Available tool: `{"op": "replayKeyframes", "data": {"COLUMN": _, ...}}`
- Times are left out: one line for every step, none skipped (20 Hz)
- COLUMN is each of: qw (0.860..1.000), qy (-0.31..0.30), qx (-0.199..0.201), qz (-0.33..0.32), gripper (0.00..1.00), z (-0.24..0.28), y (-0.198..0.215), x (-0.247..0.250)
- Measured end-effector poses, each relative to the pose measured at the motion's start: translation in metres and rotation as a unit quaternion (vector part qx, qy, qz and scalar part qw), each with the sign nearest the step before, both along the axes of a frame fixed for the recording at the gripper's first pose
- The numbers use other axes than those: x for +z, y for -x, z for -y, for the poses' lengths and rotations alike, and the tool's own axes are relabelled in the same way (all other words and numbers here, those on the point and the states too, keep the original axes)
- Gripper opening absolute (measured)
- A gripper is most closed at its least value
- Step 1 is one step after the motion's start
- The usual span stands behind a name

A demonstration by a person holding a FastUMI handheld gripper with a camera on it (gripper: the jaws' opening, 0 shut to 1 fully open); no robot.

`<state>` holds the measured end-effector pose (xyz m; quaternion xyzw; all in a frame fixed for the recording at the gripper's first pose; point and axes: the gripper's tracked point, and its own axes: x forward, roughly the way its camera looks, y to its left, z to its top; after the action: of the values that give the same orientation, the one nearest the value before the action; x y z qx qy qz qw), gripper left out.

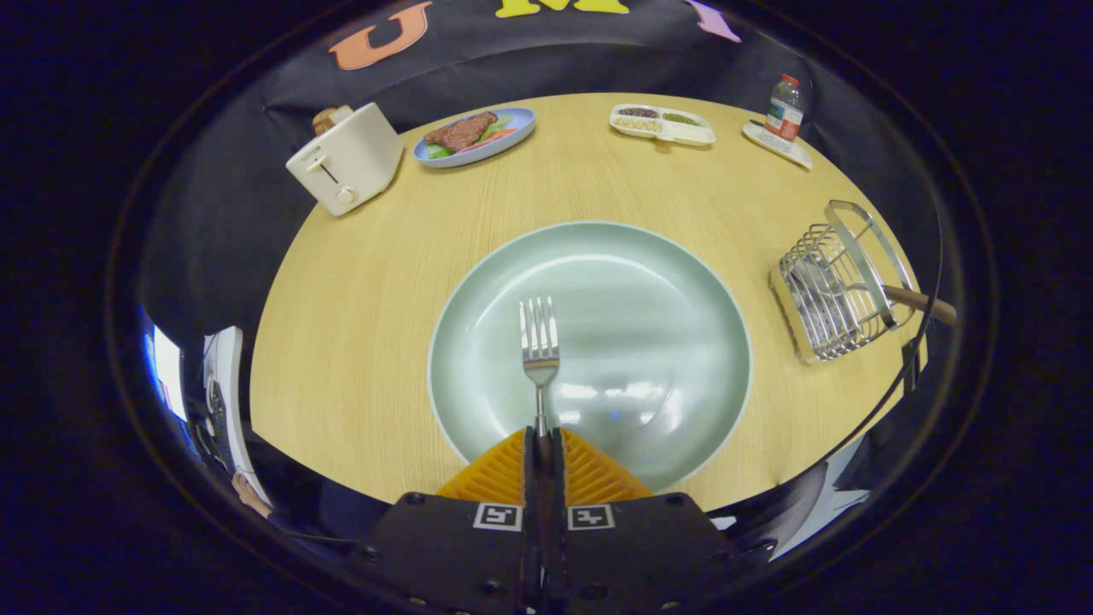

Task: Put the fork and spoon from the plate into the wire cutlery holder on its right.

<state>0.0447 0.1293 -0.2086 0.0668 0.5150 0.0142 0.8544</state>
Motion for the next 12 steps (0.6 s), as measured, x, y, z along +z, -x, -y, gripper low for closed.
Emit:
{"op": "replayKeyframes", "data": {"qw": 1.0, "qy": -0.002, "qx": -0.002, "qz": 0.003, "gripper": 0.05, "z": 0.002, "y": -0.003, "x": 0.004}}
{"op": "replayKeyframes", "data": {"qw": 1.0, "qy": -0.004, "qx": -0.002, "qz": 0.004, "gripper": 0.01, "z": 0.003, "y": -0.001, "x": 0.003}}
{"op": "replayKeyframes", "data": {"qw": 1.0, "qy": -0.005, "qx": 0.002, "qz": 0.008, "gripper": 0.01, "z": 0.003, "y": 0.0, "x": 0.008}}
{"op": "replayKeyframes", "data": {"qw": 1.0, "qy": -0.006, "qx": 0.004, "qz": 0.012, "gripper": 0.01, "z": 0.004, "y": 0.0, "x": 0.011}}
{"op": "replayKeyframes", "data": {"qw": 1.0, "qy": -0.008, "qx": 0.005, "qz": 0.016, "gripper": 0.01, "z": 0.005, "y": 0.0, "x": 0.016}}
{"op": "replayKeyframes", "data": {"qw": 1.0, "qy": -0.01, "qx": 0.005, "qz": 0.018, "gripper": 0.0, "z": 0.007, "y": 0.0, "x": 0.019}}
{"op": "replayKeyframes", "data": {"qw": 1.0, "qy": -0.014, "qx": 0.006, "qz": 0.02, "gripper": 0.0, "z": 0.009, "y": 0.001, "x": 0.025}}
{"op": "replayKeyframes", "data": {"qw": 1.0, "qy": -0.017, "qx": 0.006, "qz": 0.023, "gripper": 0.0, "z": 0.012, "y": 0.001, "x": 0.03}}
{"op": "replayKeyframes", "data": {"qw": 0.999, "qy": -0.018, "qx": 0.004, "qz": 0.028, "gripper": 0.01, "z": 0.017, "y": 0.0, "x": 0.035}}
{"op": "replayKeyframes", "data": {"qw": 0.999, "qy": -0.018, "qx": 0.002, "qz": 0.032, "gripper": 0.0, "z": 0.023, "y": 0.002, "x": 0.042}}
{"op": "replayKeyframes", "data": {"qw": 0.999, "qy": -0.018, "qx": 0.0, "qz": 0.036, "gripper": 0.0, "z": 0.029, "y": 0.001, "x": 0.048}}
{"op": "replayKeyframes", "data": {"qw": 0.999, "qy": -0.018, "qx": 0.0, "qz": 0.038, "gripper": 0.0, "z": 0.035, "y": 0.002, "x": 0.052}}
